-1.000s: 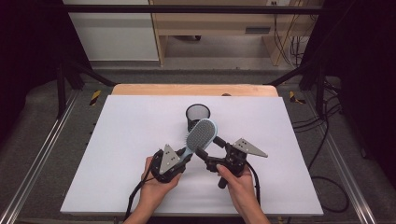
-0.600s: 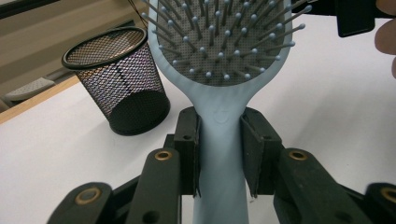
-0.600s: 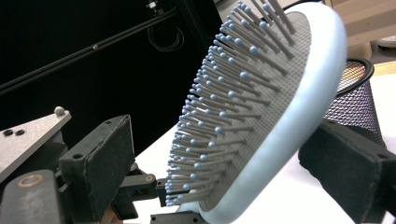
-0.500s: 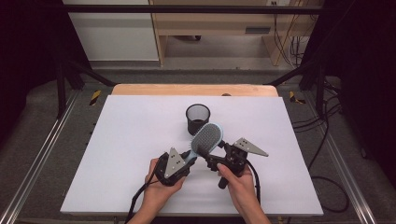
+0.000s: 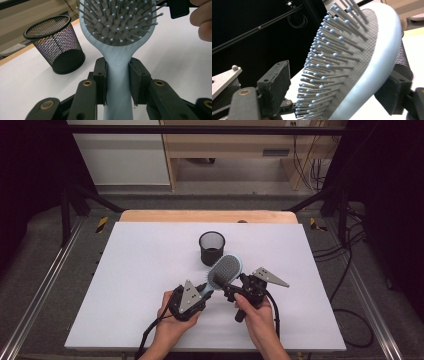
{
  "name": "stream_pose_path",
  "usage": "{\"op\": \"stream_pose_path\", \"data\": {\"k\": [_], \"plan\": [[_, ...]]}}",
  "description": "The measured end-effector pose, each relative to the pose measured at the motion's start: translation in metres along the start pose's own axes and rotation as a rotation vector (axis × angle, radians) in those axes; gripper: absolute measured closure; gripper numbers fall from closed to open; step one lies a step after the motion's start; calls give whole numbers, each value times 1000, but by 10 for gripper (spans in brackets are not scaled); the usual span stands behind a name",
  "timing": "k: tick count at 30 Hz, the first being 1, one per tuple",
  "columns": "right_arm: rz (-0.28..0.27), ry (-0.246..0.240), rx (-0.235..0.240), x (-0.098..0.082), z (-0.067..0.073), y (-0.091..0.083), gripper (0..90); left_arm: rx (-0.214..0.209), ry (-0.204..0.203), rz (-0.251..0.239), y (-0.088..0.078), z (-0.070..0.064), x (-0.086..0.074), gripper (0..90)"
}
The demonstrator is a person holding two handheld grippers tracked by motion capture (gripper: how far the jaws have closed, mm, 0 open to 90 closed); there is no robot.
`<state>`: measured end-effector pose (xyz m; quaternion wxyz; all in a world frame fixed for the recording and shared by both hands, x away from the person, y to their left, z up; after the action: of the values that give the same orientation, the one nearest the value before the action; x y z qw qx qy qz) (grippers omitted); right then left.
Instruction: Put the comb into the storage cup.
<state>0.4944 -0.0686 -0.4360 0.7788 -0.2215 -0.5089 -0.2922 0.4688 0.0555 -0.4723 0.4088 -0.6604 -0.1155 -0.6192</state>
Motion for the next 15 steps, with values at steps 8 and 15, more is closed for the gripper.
{"op": "stream_pose_path", "data": {"k": [8, 15], "plan": [[-5, 22, -1, 1, -3, -2, 242, -3, 4, 4, 1, -1, -1, 698], [-9, 33, -3, 2, -4, -3, 250, -4, 4, 3, 2, -3, -1, 698]]}}
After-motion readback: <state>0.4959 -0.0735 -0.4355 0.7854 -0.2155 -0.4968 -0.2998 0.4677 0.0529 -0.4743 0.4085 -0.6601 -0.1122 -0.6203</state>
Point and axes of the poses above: each handheld gripper's, and its own axes: y roughly forward along the jaws, x roughly out of its top, z roughly to its left, the point moved 7 cm from there along y, roughly forward along the jaws, and after that the axes turned 7 degrees about -y, right-handed, at the moved point
